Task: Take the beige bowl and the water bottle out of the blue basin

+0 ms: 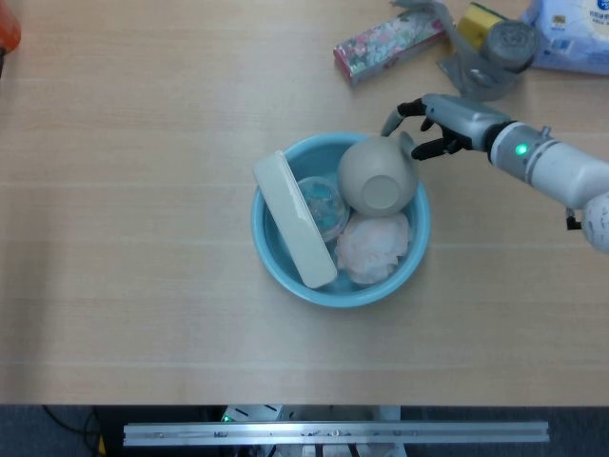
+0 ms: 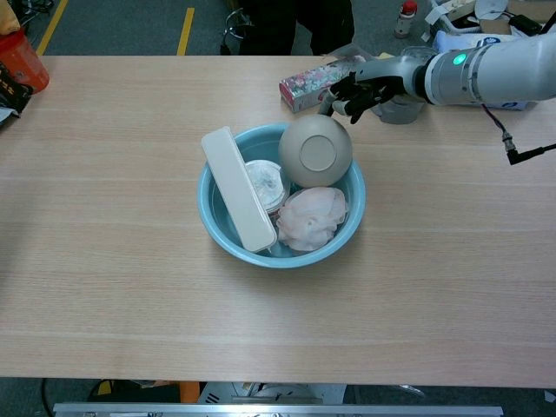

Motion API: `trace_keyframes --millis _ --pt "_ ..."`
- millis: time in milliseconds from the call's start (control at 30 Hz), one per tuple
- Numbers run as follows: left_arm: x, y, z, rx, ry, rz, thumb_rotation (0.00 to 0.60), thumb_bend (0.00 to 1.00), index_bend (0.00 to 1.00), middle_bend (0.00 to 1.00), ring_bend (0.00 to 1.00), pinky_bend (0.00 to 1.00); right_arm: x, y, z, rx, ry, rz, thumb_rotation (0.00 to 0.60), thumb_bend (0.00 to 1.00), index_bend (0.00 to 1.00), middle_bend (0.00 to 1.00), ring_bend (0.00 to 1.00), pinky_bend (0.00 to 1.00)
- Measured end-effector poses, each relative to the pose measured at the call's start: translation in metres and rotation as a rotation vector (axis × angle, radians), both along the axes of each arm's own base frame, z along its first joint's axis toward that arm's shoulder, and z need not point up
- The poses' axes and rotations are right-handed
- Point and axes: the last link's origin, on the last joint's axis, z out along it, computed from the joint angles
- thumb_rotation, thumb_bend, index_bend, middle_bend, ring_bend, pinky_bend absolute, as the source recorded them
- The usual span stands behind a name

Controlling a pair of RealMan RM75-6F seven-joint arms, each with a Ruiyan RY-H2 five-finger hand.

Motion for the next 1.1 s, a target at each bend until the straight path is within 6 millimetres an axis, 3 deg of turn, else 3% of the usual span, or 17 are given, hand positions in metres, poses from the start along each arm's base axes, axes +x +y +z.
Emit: trace_keyframes --millis 267,500,1100 --pt "-0.003 -0.002 0.002 0.007 0.002 0.007 0.6 0.36 0.19 0.17 0.16 0.04 0.004 0.004 -0.011 0.04 -0.009 -0.002 0.35 0.51 0.31 0.24 0.1 0.22" --pt "-0.003 0.0 0.001 0.005 0.004 0.002 0.6 0.36 0.19 0.17 0.16 0.04 0.004 0.012 -0.005 0.06 -0.033 -0.013 0.35 0.4 0.31 0.24 0.1 0.22" --pt "0.0 -0.001 0.0 0.0 0.01 -0.005 0.6 0.36 0.19 0.17 0.16 0.04 -0.002 0.031 0.013 0.114 -0.068 -0.015 0.35 0.4 0.33 0.28 0.1 0.22"
